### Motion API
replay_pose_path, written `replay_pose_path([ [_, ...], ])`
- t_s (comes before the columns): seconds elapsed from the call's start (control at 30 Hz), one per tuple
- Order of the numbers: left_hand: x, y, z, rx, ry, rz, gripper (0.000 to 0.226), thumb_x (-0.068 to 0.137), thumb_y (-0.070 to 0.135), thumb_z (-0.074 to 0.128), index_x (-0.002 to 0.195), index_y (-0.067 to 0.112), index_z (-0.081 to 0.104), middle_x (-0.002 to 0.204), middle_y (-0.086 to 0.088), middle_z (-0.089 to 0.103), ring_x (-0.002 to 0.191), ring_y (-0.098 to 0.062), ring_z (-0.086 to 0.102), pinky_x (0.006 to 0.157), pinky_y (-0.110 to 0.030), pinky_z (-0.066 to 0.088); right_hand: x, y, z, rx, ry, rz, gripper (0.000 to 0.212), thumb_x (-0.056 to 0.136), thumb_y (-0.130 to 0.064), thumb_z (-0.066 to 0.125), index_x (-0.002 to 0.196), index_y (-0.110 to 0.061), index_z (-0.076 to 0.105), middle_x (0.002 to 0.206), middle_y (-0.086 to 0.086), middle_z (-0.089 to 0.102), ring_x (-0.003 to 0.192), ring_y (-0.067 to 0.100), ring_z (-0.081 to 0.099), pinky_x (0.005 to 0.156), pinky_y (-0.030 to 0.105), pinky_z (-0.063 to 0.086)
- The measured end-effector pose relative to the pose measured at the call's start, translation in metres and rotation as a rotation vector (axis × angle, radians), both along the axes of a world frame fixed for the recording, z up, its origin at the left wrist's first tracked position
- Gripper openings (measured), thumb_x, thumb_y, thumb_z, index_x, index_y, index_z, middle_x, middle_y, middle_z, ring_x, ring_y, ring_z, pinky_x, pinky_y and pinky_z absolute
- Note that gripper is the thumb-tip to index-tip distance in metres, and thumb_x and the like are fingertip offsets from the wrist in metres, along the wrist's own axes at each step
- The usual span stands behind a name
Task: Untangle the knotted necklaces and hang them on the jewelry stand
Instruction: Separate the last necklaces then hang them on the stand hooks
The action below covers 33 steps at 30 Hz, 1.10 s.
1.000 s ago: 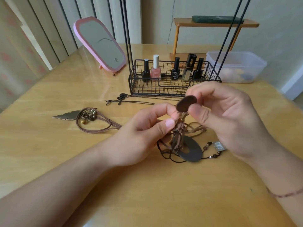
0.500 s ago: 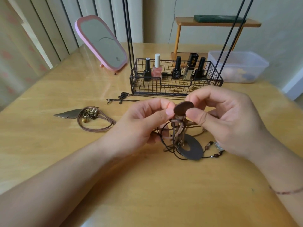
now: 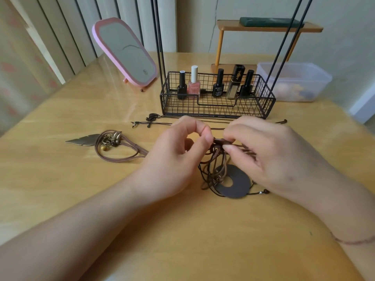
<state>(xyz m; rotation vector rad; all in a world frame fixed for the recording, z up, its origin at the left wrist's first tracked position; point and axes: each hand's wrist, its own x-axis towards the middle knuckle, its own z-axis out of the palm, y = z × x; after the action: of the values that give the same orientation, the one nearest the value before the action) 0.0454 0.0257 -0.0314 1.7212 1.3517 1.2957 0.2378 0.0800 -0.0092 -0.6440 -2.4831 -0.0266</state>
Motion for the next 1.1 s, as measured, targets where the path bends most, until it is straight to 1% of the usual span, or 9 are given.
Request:
replay_pose_path([
  [0.1, 0.004, -0.001, -0.001, 0.138, 0.141, 0.081, 0.009, 0.096, 0.027, 0.056, 0.089, 0.024, 0.06, 0.093, 0.01, 0.056, 0.068, -0.019, 0.054, 0.061, -0.033, 0.045, -0.01, -0.008, -0.002, 0.11, -0.045, -0.096, 0.019, 0.089, -0.021, 0.05, 0.085, -0.007, 0.063, 0.082, 0.006, 0.06, 0.058, 0.033, 0.055, 0.045, 0.036, 0.047],
  [0.23, 0.009, -0.004, 0.001, 0.228, 0.326, 0.1, 0.007, 0.094, 0.028, 0.058, 0.089, 0.024, 0.061, 0.101, 0.012, 0.052, 0.067, -0.012, 0.052, 0.061, -0.031, 0.047, -0.017, -0.011, -0.004, 0.06, -0.036, -0.173, 0.006, 0.089, -0.01, 0.063, 0.084, -0.009, 0.064, 0.077, 0.006, 0.059, 0.058, 0.032, 0.056, 0.047, 0.034, 0.046],
  [0.33, 0.004, -0.003, -0.001, 0.211, 0.409, 0.101, 0.005, 0.095, 0.03, 0.061, 0.089, 0.028, 0.061, 0.101, 0.014, 0.05, 0.067, -0.003, 0.049, 0.06, -0.03, 0.046, -0.011, -0.004, -0.002, -0.102, 0.052, -0.192, 0.01, 0.088, -0.018, 0.07, 0.096, -0.013, 0.069, 0.088, 0.001, 0.063, 0.069, 0.023, 0.056, 0.058, 0.044, 0.054],
  [0.43, -0.004, -0.001, -0.001, 0.162, 0.468, 0.105, 0.005, 0.094, 0.03, 0.059, 0.089, 0.031, 0.059, 0.101, 0.015, 0.051, 0.064, -0.004, 0.05, 0.059, -0.032, 0.046, -0.001, 0.005, 0.003, -0.174, 0.048, -0.213, 0.025, 0.091, -0.037, 0.063, 0.105, -0.018, 0.072, 0.093, -0.008, 0.064, 0.077, 0.013, 0.056, 0.069, 0.039, 0.055],
  [0.57, -0.007, 0.0, 0.001, 0.084, 0.461, 0.122, 0.006, 0.092, 0.033, 0.05, 0.087, 0.032, 0.051, 0.088, 0.015, 0.052, 0.058, -0.008, 0.051, 0.056, -0.026, 0.041, 0.014, 0.014, 0.016, -0.328, -0.067, -0.231, 0.034, 0.083, -0.051, 0.053, 0.081, -0.026, 0.076, 0.075, -0.016, 0.065, 0.073, 0.0, 0.057, 0.067, 0.013, 0.04],
  [0.67, -0.007, 0.0, 0.001, 0.027, 0.4, 0.096, 0.008, 0.094, 0.028, 0.054, 0.086, 0.029, 0.053, 0.076, 0.016, 0.054, 0.051, -0.005, 0.045, 0.05, -0.014, 0.029, 0.021, 0.016, 0.019, -0.428, -0.102, -0.217, 0.022, 0.077, -0.051, 0.06, 0.072, -0.035, 0.073, 0.071, -0.019, 0.067, 0.079, -0.004, 0.059, 0.066, 0.015, 0.037],
  [0.83, -0.005, -0.002, 0.001, -0.024, 0.392, 0.048, 0.017, 0.09, 0.047, 0.058, 0.089, 0.031, 0.063, 0.078, 0.01, 0.061, 0.053, -0.008, 0.046, 0.054, -0.025, 0.039, 0.023, 0.02, 0.019, -0.528, 0.011, -0.157, 0.006, 0.077, -0.034, 0.071, 0.079, -0.035, 0.076, 0.08, -0.022, 0.066, 0.076, 0.002, 0.06, 0.064, 0.011, 0.041],
  [0.93, -0.007, -0.001, -0.001, -0.034, 0.445, 0.068, 0.014, 0.088, 0.047, 0.066, 0.089, 0.033, 0.066, 0.067, 0.012, 0.057, 0.058, -0.009, 0.049, 0.058, -0.027, 0.044, 0.021, 0.025, 0.018, -0.607, 0.32, -0.133, 0.012, 0.082, -0.022, 0.074, 0.086, -0.033, 0.076, 0.08, -0.016, 0.071, 0.074, 0.001, 0.062, 0.067, 0.011, 0.047],
  [1.1, -0.009, 0.0, -0.001, 0.014, 0.488, 0.065, 0.016, 0.087, 0.039, 0.062, 0.077, 0.027, 0.065, 0.054, 0.009, 0.049, 0.053, -0.011, 0.044, 0.049, -0.022, 0.033, 0.022, 0.028, 0.024, -1.28, 1.111, 0.297, 0.012, 0.086, -0.017, 0.058, 0.086, -0.021, 0.069, 0.068, -0.007, 0.052, 0.064, 0.008, 0.046, 0.054, 0.018, 0.036],
])
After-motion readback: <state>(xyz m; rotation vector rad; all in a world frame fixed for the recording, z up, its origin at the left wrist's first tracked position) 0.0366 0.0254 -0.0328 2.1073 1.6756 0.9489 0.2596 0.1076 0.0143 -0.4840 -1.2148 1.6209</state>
